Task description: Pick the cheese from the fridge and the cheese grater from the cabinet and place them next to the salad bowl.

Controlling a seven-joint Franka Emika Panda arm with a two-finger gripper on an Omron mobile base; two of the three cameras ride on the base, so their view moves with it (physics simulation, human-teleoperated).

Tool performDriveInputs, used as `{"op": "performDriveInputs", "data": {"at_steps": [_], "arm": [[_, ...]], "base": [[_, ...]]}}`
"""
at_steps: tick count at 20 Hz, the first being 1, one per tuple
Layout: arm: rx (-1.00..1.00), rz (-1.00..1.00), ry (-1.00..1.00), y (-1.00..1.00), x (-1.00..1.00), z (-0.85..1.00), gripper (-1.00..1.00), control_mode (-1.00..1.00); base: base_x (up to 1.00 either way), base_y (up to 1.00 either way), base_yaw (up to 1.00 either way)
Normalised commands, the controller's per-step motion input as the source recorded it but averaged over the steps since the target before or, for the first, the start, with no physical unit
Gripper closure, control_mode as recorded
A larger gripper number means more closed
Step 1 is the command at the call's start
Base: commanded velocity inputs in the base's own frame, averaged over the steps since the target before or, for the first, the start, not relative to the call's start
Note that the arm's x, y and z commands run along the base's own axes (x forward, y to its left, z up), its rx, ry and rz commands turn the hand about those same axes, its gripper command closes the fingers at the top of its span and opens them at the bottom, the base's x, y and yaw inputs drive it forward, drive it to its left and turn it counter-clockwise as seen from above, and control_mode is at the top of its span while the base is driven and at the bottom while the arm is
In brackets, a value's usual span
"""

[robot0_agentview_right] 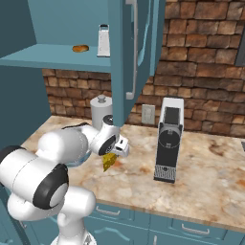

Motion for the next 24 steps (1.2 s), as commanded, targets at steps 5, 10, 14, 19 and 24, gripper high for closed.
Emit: {"op": "performDriveInputs", "data": {"at_steps": [5, 10, 14, 19, 24], "arm": [[0.0, 0.0, 0.01, 0.0, 0.0, 0.27, -1.0, -1.0], [-0.01, 0.0, 0.05, 0.08, -0.08, 0.35, -1.0, -1.0], [-0.03, 0.0, 0.0, 0.14, -0.21, 0.33, -1.0, -1.0], [-0.01, 0.0, -0.02, 0.07, -0.26, 0.4, -1.0, -1.0], [0.0, 0.0, -0.01, 0.07, -0.21, 0.6, -1.0, -1.0]], "base": [[0.0, 0.0, 0.0], [0.0, 0.0, 0.0], [0.0, 0.0, 0.0], [0.0, 0.0, 0.0], [0.0, 0.0, 0.0]]}}
